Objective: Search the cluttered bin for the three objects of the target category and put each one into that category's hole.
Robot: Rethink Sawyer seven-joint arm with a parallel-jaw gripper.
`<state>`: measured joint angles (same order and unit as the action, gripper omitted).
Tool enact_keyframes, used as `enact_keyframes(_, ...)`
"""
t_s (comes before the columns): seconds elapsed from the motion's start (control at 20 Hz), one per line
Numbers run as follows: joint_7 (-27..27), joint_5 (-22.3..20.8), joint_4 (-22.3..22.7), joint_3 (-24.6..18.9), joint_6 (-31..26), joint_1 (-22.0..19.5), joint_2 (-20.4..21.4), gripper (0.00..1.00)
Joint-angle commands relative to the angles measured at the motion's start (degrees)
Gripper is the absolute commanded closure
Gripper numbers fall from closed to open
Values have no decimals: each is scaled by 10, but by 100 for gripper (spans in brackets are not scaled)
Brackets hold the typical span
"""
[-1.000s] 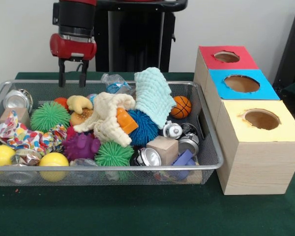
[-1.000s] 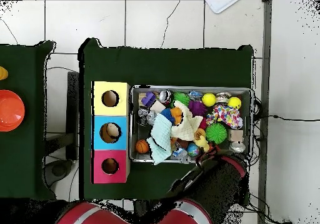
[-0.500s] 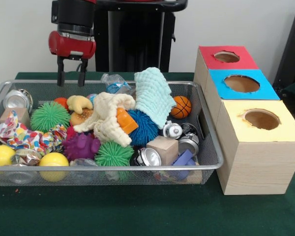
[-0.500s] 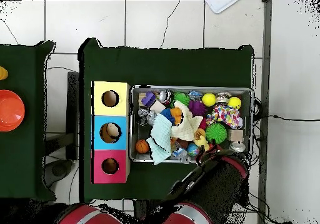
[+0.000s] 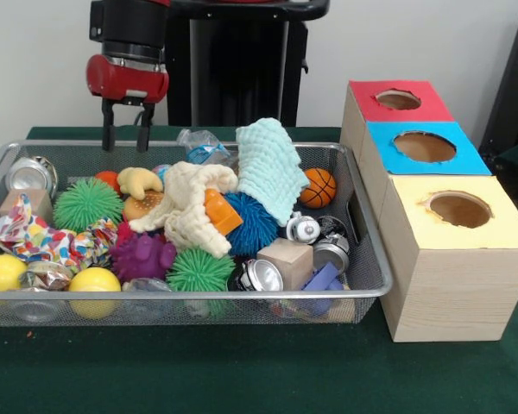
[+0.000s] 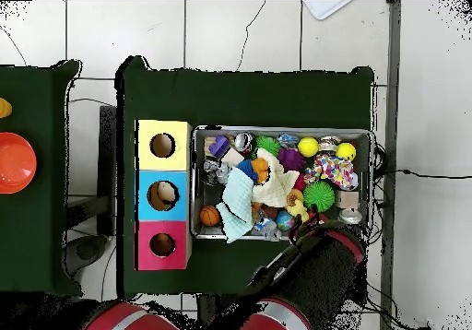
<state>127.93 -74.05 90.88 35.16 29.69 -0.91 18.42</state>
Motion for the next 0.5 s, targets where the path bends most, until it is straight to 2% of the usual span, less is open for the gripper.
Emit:
enact_keyframes(0.05, -199, 42, -18, -74, 22, -7, -25, 0)
enact_keyframes(0.25, -198, 37, -22, -77, 22, -4, -28, 0)
enact_keyframes(0.5, -204, 53, -25, -78, 23, -5, -35, 0)
